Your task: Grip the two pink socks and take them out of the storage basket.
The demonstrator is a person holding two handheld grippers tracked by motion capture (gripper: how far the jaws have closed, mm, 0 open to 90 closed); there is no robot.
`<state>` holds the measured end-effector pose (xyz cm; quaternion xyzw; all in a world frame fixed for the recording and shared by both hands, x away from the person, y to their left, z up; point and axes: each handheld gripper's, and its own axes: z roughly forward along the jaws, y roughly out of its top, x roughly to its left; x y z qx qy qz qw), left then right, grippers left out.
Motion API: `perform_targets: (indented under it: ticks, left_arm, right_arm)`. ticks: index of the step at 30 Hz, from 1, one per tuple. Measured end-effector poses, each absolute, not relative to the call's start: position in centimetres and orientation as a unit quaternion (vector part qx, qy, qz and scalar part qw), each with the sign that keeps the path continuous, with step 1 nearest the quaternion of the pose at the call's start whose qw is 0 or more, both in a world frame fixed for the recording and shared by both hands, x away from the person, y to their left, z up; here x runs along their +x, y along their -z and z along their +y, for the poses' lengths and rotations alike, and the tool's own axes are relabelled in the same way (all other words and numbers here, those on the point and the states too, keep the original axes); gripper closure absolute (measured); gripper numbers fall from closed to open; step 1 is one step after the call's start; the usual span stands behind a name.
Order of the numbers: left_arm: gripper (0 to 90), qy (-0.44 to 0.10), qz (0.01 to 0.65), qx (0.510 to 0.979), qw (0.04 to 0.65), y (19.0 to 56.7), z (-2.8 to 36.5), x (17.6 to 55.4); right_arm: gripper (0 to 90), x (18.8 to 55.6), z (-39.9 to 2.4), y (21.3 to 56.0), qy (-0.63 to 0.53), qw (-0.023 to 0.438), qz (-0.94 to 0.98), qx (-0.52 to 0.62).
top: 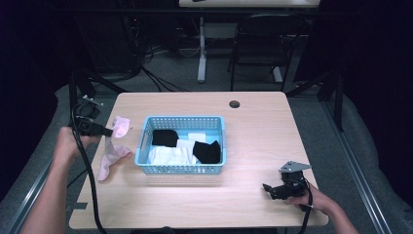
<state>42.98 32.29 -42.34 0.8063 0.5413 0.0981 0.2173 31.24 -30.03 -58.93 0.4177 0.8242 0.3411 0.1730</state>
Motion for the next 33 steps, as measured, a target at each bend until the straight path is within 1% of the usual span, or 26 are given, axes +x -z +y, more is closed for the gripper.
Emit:
perform_targets:
  ticks: [10, 14, 21, 23, 28, 29, 33]
  left_arm:
    - [86.6, -0.072, 0.560, 0.801, 0.200, 47.0, 32.0, 45.1]
    - [86.4, -0.062, 0.578, 0.788, 0.201, 48.9, 32.3, 45.8]
    - [84.8, -0.053, 0.602, 0.773, 0.195, 50.6, 32.4, 46.7]
    - [78.6, -0.055, 0.605, 0.771, 0.190, 50.6, 32.3, 46.8]
    - [51.7, -0.083, 0.609, 0.767, 0.186, 49.6, 32.4, 46.2]
    - [47.6, -0.091, 0.609, 0.765, 0.187, 49.2, 32.5, 46.0]
    - [36.5, -0.114, 0.605, 0.764, 0.194, 47.7, 32.9, 44.6]
  right_arm:
    - [0.0, 31.2, -30.0, 58.9, -0.339, 0.174, 0.825, 0.418]
    - [0.0, 31.2, -30.0, 58.9, -0.339, 0.174, 0.825, 0.418]
    - [0.0, 31.2, -30.0, 58.9, -0.339, 0.174, 0.825, 0.418]
    - [0.0, 31.2, -30.0, 58.9, -0.339, 0.174, 0.825, 0.418]
    - [0.0, 31.2, -30.0, 58.9, -0.339, 0.174, 0.824, 0.418]
    - [0.0, 31.2, -30.0, 58.9, -0.339, 0.174, 0.825, 0.418]
    - [0.0, 31.2, -30.0, 58.9, -0.339, 0.174, 0.825, 0.418]
